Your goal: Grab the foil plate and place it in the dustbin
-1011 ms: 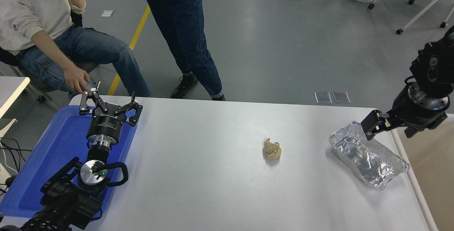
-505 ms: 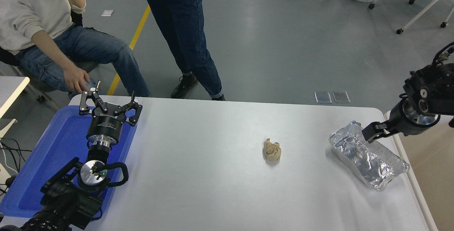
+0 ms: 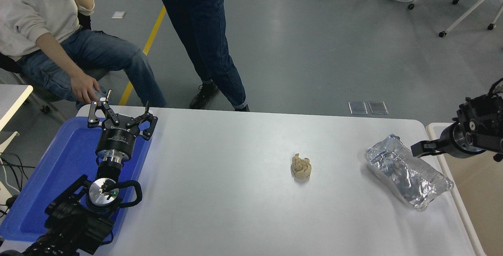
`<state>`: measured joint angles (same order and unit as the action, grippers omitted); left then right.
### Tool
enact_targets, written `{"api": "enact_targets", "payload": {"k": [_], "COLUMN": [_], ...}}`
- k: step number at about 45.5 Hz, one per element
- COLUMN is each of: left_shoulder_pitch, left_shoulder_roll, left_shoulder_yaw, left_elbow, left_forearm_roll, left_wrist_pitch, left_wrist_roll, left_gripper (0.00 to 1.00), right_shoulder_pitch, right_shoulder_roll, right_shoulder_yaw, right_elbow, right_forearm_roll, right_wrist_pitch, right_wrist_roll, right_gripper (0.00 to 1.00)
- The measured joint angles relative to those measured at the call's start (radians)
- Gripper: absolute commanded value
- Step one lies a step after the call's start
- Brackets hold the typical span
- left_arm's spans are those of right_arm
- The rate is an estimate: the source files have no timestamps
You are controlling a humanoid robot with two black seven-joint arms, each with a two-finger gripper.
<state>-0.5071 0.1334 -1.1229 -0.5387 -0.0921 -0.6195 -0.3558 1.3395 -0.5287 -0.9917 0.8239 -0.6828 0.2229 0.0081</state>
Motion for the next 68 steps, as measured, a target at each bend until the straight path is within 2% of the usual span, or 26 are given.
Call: {"api": "enact_targets", "payload": {"k": [12, 27, 40, 53, 68], "left_shoulder_pitch": [0.0, -0.001, -0.001, -0.001, -0.001], "left_shoulder_roll": [0.0, 0.0, 0.0, 0.0, 0.0], "left_shoulder_yaw": [0.0, 0.0, 0.0, 0.0, 0.0], "left_elbow": [0.0, 0.0, 0.0, -0.001, -0.001], "left_forearm_roll": [0.0, 0.0, 0.0, 0.001, 0.001], "left_wrist_pitch": [0.0, 0.0, 0.0, 0.0, 0.0], "left_wrist_roll": [0.0, 0.0, 0.0, 0.0, 0.0], "left_gripper": [1.0, 1.0, 1.0, 1.0, 1.0], "right_shoulder_pitch": [-0.148, -0.258, -0.211, -0.163, -0.163], "right_shoulder_roll": [0.012, 0.026, -0.041, -0.103, -0.097], "right_shoulder_yaw": [0.03, 0.077, 0.082, 0.067, 0.064], "right_elbow": [-0.112, -0.179, -0.101, 0.013, 0.07], "right_forearm_roll": [-0.015, 0.005, 0.264, 0.433, 0.664], "right_wrist_pitch": [-0.155, -0.198, -0.11, -0.026, -0.011], "right_wrist_roll": [0.004, 0.0, -0.013, -0.043, -0.054], "right_gripper": [1.0, 1.0, 1.0, 0.98, 0.98]}}
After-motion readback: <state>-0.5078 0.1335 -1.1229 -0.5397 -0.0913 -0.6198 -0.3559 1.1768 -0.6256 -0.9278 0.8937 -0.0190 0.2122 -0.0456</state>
